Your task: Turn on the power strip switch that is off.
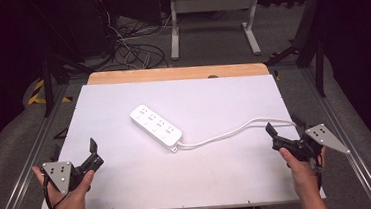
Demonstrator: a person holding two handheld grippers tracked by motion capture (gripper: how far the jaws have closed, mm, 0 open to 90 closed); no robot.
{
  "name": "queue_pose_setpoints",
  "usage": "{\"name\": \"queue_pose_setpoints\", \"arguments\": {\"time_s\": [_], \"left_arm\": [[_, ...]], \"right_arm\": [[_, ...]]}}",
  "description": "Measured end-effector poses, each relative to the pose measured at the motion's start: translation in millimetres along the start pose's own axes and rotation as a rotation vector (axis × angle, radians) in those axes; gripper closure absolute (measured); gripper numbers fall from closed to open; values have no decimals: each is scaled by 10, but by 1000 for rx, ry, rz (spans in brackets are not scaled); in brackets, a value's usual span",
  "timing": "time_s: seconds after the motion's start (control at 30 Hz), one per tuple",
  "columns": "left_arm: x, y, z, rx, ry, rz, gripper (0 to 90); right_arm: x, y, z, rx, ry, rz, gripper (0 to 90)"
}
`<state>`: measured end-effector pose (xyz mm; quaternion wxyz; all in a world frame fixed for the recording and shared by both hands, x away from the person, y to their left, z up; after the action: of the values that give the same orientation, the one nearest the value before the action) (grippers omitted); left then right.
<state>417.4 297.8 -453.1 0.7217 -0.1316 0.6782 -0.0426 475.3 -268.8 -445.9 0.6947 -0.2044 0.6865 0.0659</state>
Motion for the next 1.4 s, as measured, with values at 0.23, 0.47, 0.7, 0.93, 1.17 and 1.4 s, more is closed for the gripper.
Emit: {"name": "queue_pose_setpoints", "arguments": {"time_s": [0.23,0.47,0.7,0.93,1.17,1.4], "left_arm": [[-3,13,5,-3,-2,-4,42],[-11,10,9,-3,-6,-2,44],[-15,12,49,3,-6,-15,49],[-17,8,92,10,-6,-25,51],[-6,-15,99,17,-1,-12,51],[-16,14,84,9,-8,-14,54]], "right_arm": [[-5,18,1,-5,0,-9,47],[7,18,-2,-5,6,-11,48],[16,-4,-58,5,9,-9,52],[29,-28,-110,20,16,-13,64],[28,-31,-128,13,16,-9,99],[17,-20,-124,-2,13,-5,182]]}}
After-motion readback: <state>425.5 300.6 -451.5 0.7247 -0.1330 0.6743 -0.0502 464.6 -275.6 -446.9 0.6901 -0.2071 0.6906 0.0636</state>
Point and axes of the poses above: each handheld gripper's, and its own axes: z roughly forward along the jaws, x roughly out of its underside, y roughly to its left, the point moved 6 cm from there along z, roughly forward along the jaws, and after that the axes turned 15 degrees about -z, right-handed, at the moved point
